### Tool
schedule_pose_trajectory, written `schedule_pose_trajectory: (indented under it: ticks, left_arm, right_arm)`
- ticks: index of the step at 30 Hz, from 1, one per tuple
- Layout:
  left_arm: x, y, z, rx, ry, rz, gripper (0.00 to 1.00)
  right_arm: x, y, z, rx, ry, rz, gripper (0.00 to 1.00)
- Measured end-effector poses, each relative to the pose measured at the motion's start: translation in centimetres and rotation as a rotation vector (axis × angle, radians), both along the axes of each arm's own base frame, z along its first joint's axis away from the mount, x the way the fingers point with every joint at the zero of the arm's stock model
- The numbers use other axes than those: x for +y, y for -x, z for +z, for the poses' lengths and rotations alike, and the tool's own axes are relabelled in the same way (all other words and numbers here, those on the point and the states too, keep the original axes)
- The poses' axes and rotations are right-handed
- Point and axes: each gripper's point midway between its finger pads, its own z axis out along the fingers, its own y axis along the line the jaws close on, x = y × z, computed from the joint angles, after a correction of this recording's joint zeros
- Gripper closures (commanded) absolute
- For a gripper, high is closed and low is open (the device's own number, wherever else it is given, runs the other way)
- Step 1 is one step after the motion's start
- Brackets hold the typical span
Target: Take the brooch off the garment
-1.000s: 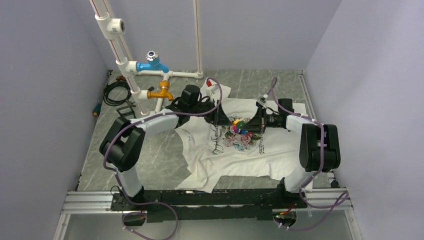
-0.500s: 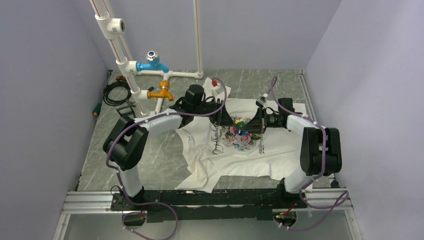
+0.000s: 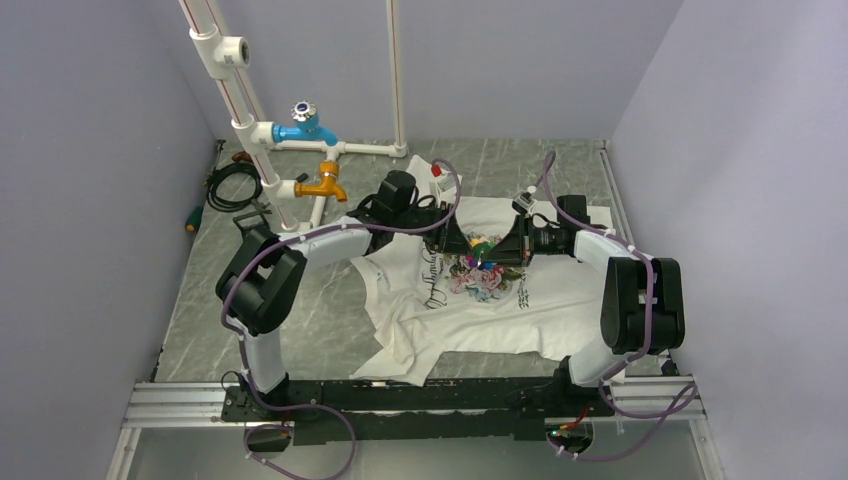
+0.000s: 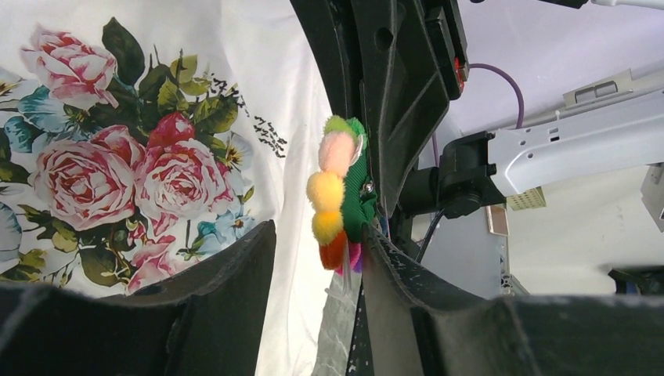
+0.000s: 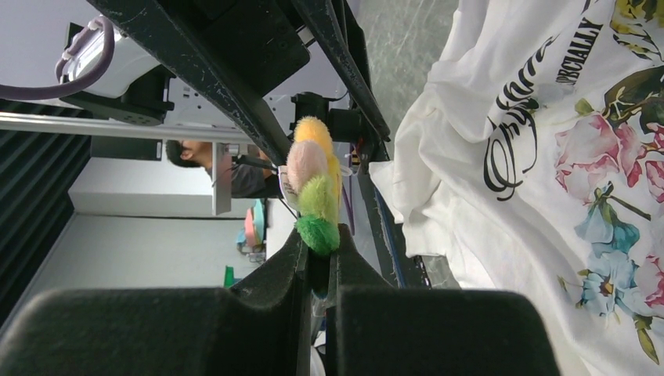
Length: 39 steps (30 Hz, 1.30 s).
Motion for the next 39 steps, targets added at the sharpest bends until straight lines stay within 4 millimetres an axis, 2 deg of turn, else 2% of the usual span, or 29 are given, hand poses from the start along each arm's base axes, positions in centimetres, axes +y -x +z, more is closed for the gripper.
schedule_pose_trajectory:
  ticks: [10, 16, 30, 39]
  left_arm:
    - [-0.80, 0.43, 0.32, 0.006, 0.018, -0.042, 0.68]
    - [-0.87, 0.69, 0.52, 0.020, 0.025, -0.051, 1.00]
    - [-0.49, 0.17, 0.35, 0.078, 0.027, -0.032, 1.00]
    - [-0.37, 0.01, 0.49, 0.083, 0.035, -0.033, 1.00]
  right_arm:
    - [-0.01, -0.04, -0.12, 0.001, 0.006, -0.003, 1.00]
    - [-0.02, -0.11, -0.19, -0.001, 0.011, -0.006, 0.96]
    - [0.07, -0.36, -0.49, -0.009, 0.028, -0.012, 0.81]
    - [0.07, -0.44, -0.46, -0.002, 0.029, -0.015, 0.78]
